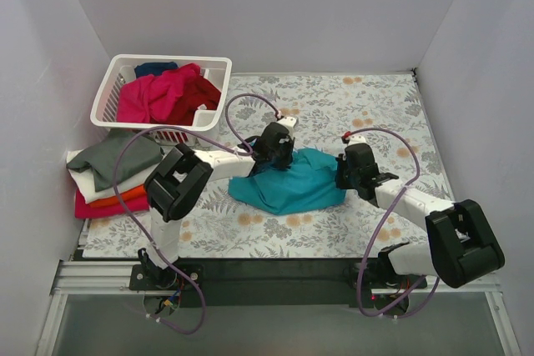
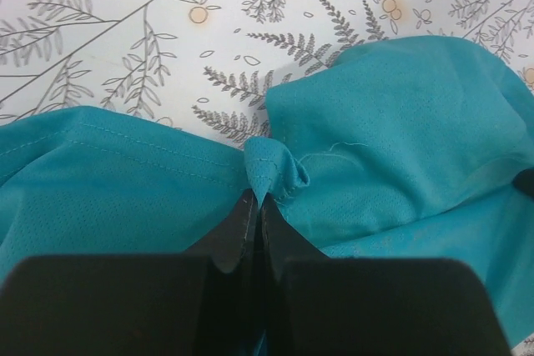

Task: Fold and stack the t-shirts
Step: Flatten the tshirt out

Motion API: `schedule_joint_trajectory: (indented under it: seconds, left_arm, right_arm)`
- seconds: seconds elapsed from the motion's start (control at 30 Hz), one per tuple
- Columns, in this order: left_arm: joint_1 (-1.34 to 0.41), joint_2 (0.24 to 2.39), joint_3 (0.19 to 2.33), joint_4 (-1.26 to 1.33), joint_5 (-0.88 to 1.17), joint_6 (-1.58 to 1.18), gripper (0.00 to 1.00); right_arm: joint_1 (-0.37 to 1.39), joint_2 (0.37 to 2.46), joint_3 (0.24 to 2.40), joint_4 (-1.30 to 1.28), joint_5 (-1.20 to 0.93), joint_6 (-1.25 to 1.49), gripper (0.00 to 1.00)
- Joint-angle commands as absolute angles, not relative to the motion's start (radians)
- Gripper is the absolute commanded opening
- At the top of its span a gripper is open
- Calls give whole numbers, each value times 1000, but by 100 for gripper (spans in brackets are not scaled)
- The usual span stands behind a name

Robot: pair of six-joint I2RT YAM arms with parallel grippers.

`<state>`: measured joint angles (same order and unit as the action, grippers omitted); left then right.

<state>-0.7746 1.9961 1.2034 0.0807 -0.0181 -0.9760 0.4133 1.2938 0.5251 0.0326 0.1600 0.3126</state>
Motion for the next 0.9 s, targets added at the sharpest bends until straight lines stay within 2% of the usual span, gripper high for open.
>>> schedule_joint_trajectory:
  seconds: [0.0,0.13,0.27,0.37,0.5,0.53,0.57,0.6,0.63,0.67,0.73,0.8,0.87]
  left_arm:
    - [-763,1890,1247,31,-146,-954,0]
    - [-707,1858,1399,-70,-195,-933,0]
    - [-614,1697,1402,-68,-302,-951,0]
    - [-565,1484,1211,-6,-383,-992,0]
    - [-563,1197,855,-35,-445,-1210,0]
    - [-561,1140,759,-72,-433,-1241,20]
    - [-561,1108,721,-87,-427,-1265,20]
    - [-566,1086,688,-100,-411,-1287,42]
    - [-569,1068,666,-116,-399,-1317,47]
    - [-581,1034,641,-158,-388,-1334,54]
    - [-607,1006,631,-185,-393,-1357,55]
    - [-643,985,630,-180,-405,-1364,56]
    - [-653,1000,649,-158,-407,-1356,56]
  right_arm:
    - [402,1272,595,68,144,287,1]
    - [330,1233,705,2,166,247,1]
    - [259,1077,857,-141,262,209,1]
    - [261,967,888,-193,281,196,1]
    - [267,777,784,-313,195,227,1]
    - [270,747,770,-357,177,232,2]
    - [270,735,758,-374,169,232,11]
    - [271,723,744,-397,164,236,22]
    - [272,710,738,-412,161,235,33]
    - [273,686,735,-429,161,238,55]
    - [273,664,736,-433,173,239,66]
    - [272,657,741,-411,186,238,73]
    - [273,682,749,-387,184,238,74]
